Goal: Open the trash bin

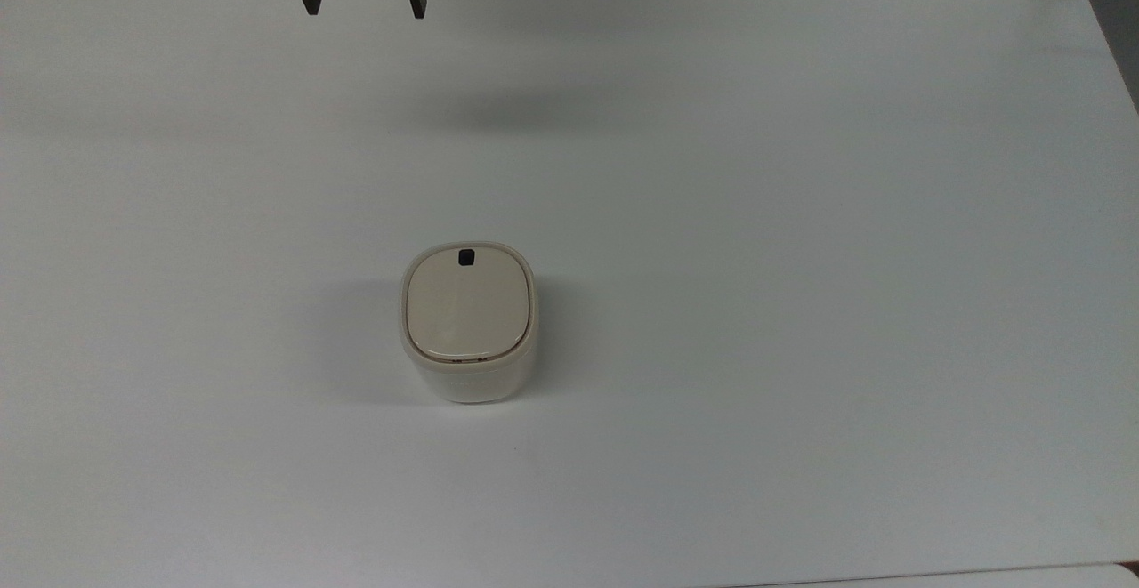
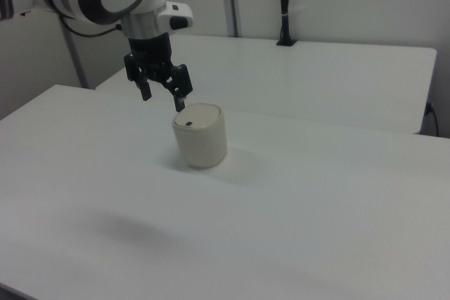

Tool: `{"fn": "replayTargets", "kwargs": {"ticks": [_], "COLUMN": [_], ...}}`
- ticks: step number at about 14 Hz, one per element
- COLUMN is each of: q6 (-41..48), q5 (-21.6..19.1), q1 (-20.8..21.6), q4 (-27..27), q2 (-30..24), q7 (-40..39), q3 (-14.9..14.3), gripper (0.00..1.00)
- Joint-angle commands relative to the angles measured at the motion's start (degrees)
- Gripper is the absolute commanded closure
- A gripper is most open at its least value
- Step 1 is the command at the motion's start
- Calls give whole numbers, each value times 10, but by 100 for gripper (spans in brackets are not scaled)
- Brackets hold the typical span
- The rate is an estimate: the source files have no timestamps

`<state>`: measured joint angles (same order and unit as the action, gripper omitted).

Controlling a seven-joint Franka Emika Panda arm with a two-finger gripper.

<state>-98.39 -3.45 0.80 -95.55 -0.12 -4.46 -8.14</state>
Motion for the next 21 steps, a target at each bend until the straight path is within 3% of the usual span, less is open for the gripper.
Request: {"fn": "replayTargets", "kwargs": {"ticks": [1,16,18,21], "q6": [7,17,19,16], "q5": [2,-7,-7,-10], "q1": [5,5,6,7], "q4": [1,6,55,84], "q2": [1,13,53,99], "q7": [0,-11,-6,-4], "q3": [1,3,3,4], "gripper": [0,0,35,63]}}
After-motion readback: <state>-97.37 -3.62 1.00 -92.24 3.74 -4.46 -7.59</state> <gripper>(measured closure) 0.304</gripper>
